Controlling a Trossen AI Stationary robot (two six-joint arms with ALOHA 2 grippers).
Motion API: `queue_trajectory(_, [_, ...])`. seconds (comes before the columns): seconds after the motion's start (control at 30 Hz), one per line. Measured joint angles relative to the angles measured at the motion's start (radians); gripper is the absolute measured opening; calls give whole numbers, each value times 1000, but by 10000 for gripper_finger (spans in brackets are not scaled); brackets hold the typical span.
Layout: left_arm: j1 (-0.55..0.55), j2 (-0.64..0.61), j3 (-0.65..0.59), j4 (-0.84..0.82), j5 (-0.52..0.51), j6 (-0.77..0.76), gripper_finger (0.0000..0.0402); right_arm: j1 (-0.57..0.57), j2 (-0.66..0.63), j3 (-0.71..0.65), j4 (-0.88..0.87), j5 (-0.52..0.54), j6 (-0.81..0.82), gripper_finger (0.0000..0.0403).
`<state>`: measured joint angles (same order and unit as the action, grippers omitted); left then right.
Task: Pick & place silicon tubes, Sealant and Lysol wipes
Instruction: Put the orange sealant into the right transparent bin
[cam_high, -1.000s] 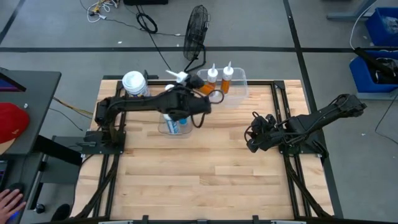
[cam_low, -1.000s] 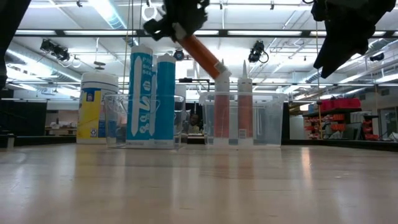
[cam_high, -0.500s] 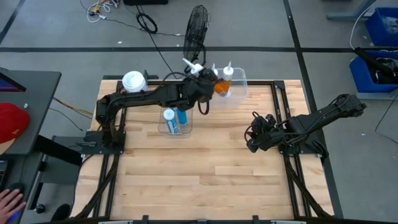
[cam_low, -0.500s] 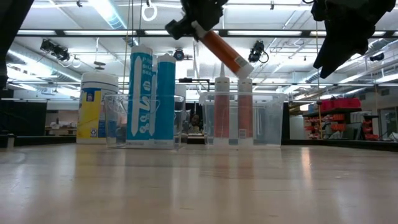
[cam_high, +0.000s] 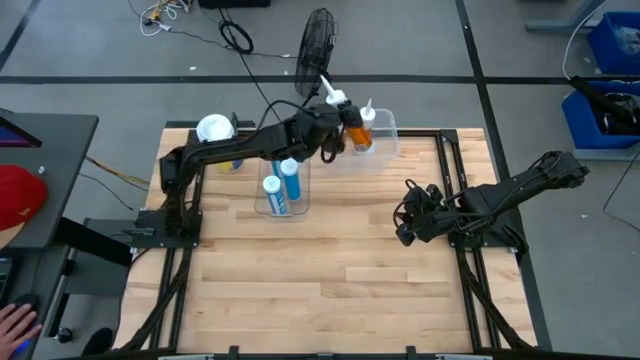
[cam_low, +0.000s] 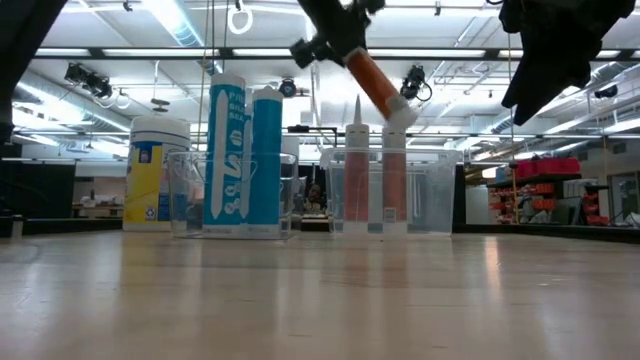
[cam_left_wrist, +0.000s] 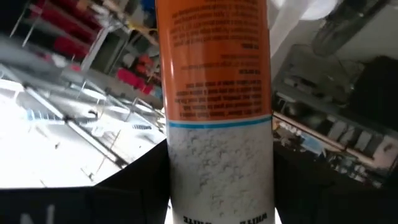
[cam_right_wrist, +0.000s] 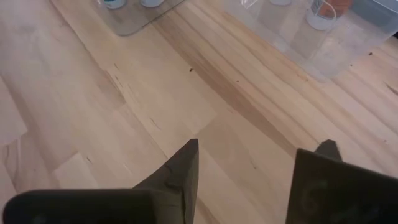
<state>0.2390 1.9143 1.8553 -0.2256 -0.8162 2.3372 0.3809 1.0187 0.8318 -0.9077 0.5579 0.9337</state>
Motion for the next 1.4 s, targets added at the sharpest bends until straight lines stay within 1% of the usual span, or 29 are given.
queue_trajectory(0.1, [25, 47, 0, 21, 11, 58, 221, 0, 0, 0, 1, -1, 0, 97])
queue_trajectory(0.3, [62, 106, 0, 166, 21, 157, 220, 0, 0, 0, 11, -1, 2, 97])
queue_trajectory(0.53, [74, 148, 0, 145, 47, 209, 220, 0, 0, 0, 15, -1, 7, 97])
queue_trajectory(0.77, [80, 154, 0, 148, 69, 224, 220, 0, 0, 0, 38, 0, 6, 97])
queue_trajectory(0.9, [84, 155, 0, 125, 85, 261, 220, 0, 0, 0, 42, 1, -4, 97])
queue_trajectory(1.2, [84, 156, -1, 72, 139, 260, 220, 0, 3, 0, 44, 3, -4, 97])
queue_trajectory(1.4, [86, 200, -1, 64, 147, 259, 220, 0, 5, 0, 48, 3, -7, 97])
